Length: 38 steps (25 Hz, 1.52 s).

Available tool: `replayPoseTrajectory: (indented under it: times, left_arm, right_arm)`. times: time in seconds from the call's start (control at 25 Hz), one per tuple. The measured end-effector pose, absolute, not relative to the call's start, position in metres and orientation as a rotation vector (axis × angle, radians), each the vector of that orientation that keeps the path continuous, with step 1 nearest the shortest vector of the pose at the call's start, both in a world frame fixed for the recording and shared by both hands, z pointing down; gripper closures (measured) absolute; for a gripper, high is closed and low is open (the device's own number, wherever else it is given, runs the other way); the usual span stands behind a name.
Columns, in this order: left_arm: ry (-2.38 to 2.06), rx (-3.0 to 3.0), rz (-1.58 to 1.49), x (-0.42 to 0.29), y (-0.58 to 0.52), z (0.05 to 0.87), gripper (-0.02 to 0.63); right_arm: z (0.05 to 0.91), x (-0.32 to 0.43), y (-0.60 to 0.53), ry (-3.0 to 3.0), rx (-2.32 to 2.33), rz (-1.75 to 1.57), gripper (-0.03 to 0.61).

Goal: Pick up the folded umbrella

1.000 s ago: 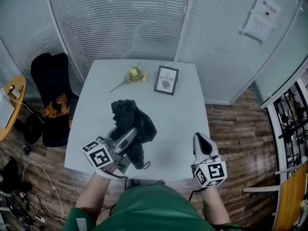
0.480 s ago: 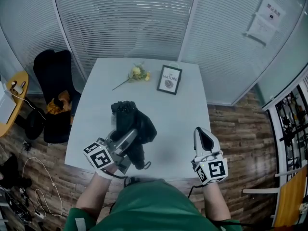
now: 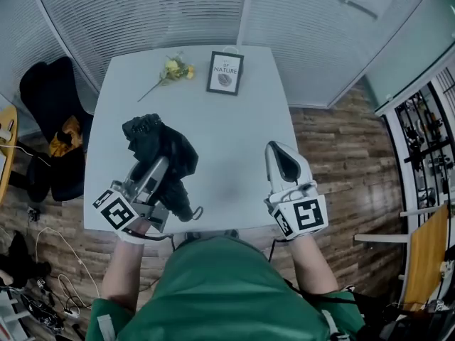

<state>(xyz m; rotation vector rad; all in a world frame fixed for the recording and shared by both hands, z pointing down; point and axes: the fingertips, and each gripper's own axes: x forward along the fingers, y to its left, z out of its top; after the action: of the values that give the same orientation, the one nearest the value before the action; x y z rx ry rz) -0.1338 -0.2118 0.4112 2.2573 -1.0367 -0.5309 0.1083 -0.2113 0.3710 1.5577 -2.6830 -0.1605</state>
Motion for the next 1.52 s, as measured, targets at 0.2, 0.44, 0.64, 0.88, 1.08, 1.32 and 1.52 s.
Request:
replayPoseTrajectory:
  times: [0.2, 0.44, 0.64, 0.88, 1.08, 1.32, 1.52]
  left_arm:
    - [-1.035, 2.254, -0.519, -0.132, -0.214, 0.413, 0.339]
    - [-1.034, 2.247, -0.511, -0.132, -0.213, 0.416, 0.339]
    - [-1.056, 2.233, -0.512, -0.136, -0.213, 0.420, 0.339]
    - [-1.059, 2.221, -0.510, -0.138, -0.215, 0.427, 0.339]
    - [-1.080, 2.216, -0.509, -0.145, -0.213, 0.431, 0.339]
    - [-1.091, 2.201, -0.514, -0.153, -0.215, 0.434, 0.339]
    - [-1.087, 2.199, -0.513, -0.155, -0.213, 0.436, 0.339]
  right_arm:
    - [0.371, 0.108, -0.212, -2.684, 1.548, -0.163, 0.575]
    - [0.374, 0.105, -0.211, -2.679, 1.531, -0.155, 0.575]
    - [0.372, 0.106, -0.208, -2.675, 1.526, -0.168, 0.575]
    - [0.375, 0.105, -0.209, -2.671, 1.525, -0.164, 0.575]
    - [0.374, 0.102, -0.208, -2.667, 1.523, -0.183, 0.575]
    - [0.374, 0.097, -0.210, -2.667, 1.506, -0.196, 0.575]
    - [0.374, 0.094, -0.208, -2.670, 1.505, -0.195, 0.577]
